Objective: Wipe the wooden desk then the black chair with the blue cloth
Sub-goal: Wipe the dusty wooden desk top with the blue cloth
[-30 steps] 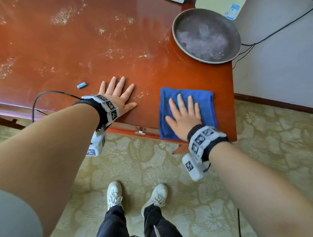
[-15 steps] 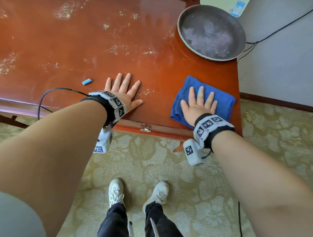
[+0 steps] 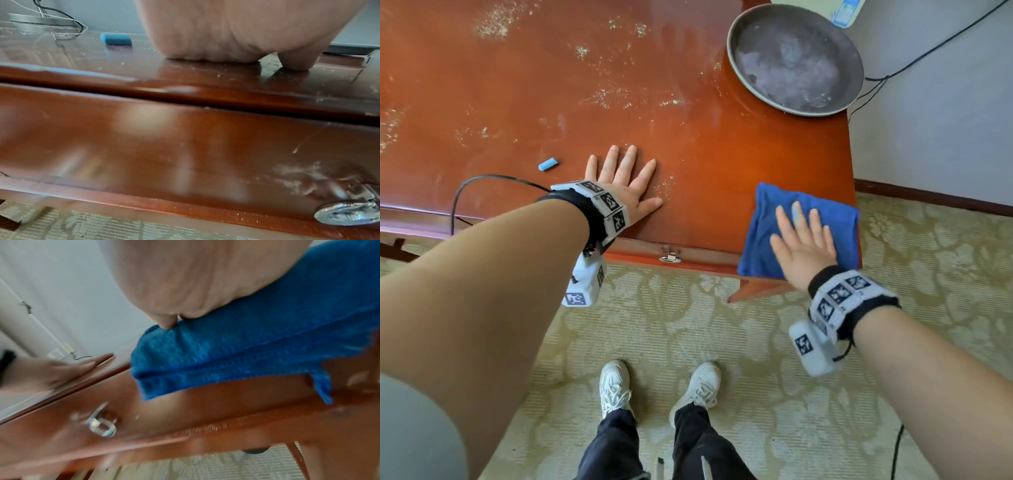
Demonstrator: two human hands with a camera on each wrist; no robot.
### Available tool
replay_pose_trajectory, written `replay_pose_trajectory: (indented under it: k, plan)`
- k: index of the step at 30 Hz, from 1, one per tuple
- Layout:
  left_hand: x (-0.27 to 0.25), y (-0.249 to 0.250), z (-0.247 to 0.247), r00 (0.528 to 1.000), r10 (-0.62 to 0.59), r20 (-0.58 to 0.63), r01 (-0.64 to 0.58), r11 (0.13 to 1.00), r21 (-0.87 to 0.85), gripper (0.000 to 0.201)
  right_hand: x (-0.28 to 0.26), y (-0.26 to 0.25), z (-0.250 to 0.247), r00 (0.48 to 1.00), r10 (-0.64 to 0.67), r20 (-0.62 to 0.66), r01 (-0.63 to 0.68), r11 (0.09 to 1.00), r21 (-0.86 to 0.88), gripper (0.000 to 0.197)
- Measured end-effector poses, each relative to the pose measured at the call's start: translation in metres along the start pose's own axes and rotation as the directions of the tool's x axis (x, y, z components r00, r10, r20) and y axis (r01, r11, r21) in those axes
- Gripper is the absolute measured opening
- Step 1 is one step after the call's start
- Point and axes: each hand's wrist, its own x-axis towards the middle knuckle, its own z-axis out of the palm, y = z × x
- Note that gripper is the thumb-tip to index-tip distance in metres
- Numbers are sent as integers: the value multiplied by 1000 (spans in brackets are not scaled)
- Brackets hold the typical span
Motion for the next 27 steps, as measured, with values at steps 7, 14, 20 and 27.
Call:
replay_pose_trajectory:
  k: [7, 14, 20, 27]
  plan:
    - [1, 1, 1, 1000, -4, -9, 4, 1000, 12, 67, 40, -47, -21, 991, 113, -77, -110, 993, 41, 63]
    - [1, 3, 0, 1000, -10, -9, 10, 1000, 3, 67, -1, -73, 12, 943, -310, -122, 293, 945, -143, 59]
    - [1, 1, 1, 1000, -9, -15, 9, 1000, 10, 67, 5, 3, 7, 994, 11, -110, -8, 1000, 26, 55]
    - [1, 0, 1, 1000, -1, -17, 1, 1000, 11, 68, 17, 29, -3, 927, 363, -94, -342, 921, 185, 56]
